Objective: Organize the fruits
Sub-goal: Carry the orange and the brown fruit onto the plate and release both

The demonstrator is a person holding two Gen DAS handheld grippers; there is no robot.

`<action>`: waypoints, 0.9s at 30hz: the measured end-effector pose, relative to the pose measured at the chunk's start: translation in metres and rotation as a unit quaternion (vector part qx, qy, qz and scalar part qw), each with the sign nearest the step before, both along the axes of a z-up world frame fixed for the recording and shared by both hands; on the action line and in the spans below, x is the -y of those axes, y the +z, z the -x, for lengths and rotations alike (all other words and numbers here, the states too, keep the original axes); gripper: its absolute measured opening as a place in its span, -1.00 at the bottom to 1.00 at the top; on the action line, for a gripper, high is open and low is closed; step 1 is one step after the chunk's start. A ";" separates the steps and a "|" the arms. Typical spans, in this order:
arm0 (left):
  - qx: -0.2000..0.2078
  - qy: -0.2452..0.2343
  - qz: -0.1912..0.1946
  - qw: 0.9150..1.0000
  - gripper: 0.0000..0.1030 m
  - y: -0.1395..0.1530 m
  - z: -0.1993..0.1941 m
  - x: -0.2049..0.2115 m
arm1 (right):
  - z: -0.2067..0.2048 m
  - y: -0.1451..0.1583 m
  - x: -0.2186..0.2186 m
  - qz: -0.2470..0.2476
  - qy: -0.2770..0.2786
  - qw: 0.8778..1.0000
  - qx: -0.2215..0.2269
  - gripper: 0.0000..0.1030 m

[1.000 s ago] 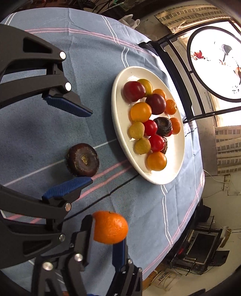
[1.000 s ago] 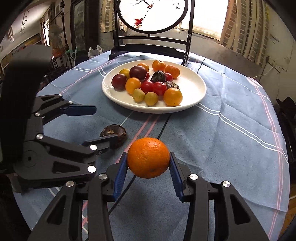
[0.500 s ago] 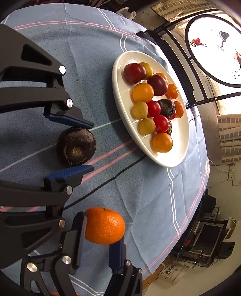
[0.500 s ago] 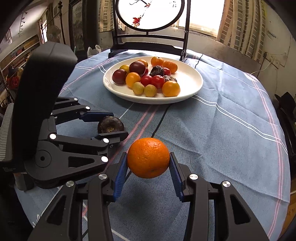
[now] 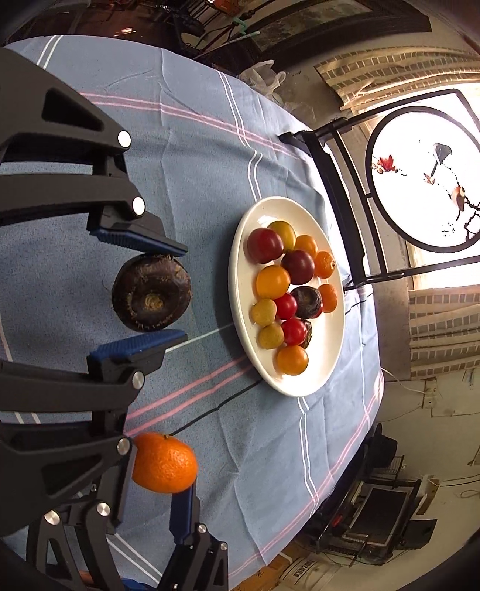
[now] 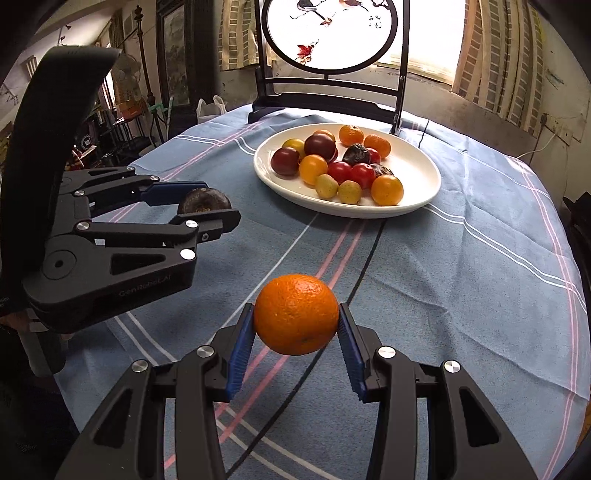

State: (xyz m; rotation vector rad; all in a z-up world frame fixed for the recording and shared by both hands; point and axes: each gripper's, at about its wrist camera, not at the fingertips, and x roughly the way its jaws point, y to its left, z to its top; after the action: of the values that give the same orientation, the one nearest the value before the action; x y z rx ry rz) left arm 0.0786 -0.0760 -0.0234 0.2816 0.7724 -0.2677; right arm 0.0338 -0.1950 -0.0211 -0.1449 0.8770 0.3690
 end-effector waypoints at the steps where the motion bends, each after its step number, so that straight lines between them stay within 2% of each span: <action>1: 0.002 0.001 0.001 1.000 -0.23 0.001 0.002 -0.002 | 0.001 0.001 -0.003 -0.001 0.003 1.000 -0.001 -0.13; 11: 0.006 0.007 0.005 1.000 -0.23 0.004 0.012 -0.012 | 0.010 0.004 -0.021 0.007 0.019 1.000 0.001 -0.13; 27: 0.024 -0.006 -0.008 1.000 -0.22 0.012 -0.013 0.003 | -0.016 0.010 -0.012 -0.008 0.021 1.000 0.002 -0.13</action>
State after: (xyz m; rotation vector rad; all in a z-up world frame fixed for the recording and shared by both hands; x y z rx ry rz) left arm 0.0912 -0.0791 -0.0111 0.3074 0.7262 -0.2651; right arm 0.0501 -0.1826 -0.0114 -0.1498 0.8671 0.4153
